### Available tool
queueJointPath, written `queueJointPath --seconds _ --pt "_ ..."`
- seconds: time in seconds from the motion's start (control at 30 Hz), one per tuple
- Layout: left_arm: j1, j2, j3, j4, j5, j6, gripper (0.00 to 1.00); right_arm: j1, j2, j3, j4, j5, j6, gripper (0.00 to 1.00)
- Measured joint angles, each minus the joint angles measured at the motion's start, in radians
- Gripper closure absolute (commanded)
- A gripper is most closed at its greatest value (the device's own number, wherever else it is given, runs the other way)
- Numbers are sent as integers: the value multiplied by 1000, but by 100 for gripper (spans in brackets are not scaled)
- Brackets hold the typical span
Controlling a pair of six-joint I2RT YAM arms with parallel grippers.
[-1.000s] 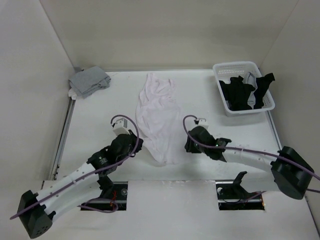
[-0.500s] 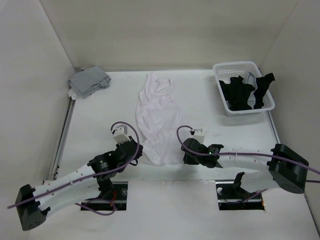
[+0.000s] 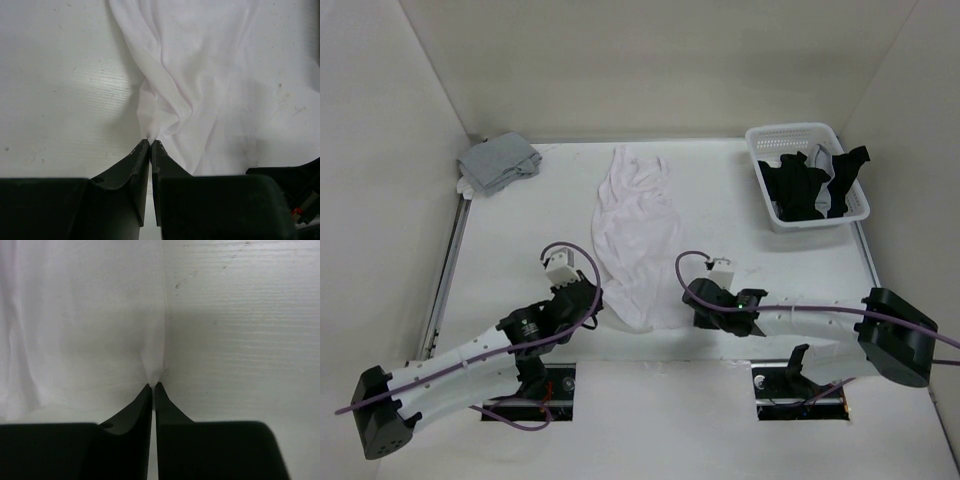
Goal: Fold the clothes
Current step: Flatten the tank top out
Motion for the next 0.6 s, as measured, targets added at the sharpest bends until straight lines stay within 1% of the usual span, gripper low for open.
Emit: queueJointPath --seconds 0.03,0.1,0.2,0.23,0.27,0.3,0.37,0.4,0.43,0.47,0.5,0.57,0.6 --pt "0 0 5 0 -6 3 97 2 -6 0 -15 19 7 100" --pt "0 -1 25 -7 -21 17 97 9 -29 0 -48 46 10 100" --pt "0 -15 126 -33 -87 98 97 64 -186 34 -166 135 2 100" --pt "0 -20 177 -37 -122 141 97 88 -244 82 -230 171 -17 100" --pt "-2 -23 221 -35 -149 174 97 101 -295 139 -282 207 -43 100" --pt "-7 -27 303 -22 -200 242 97 119 -351 217 -322 243 -68 100" --pt "-22 -35 422 42 -272 349 97 172 -455 455 -357 352 -148 100" --pt "-35 -41 492 103 -316 425 97 213 -487 577 -367 410 -195 100" --pt "-41 -45 519 135 -333 455 97 247 -504 671 -363 455 -243 100" --pt "-53 -53 577 220 -378 569 97 288 -519 777 -365 506 -319 100" --pt "-54 -50 603 264 -390 613 97 315 -520 895 -341 560 -397 100" --pt "-52 -35 672 391 -410 742 97 322 -518 977 -309 611 -496 100" --pt "-52 -19 715 478 -412 828 97 322 -505 1021 -273 635 -594 100"
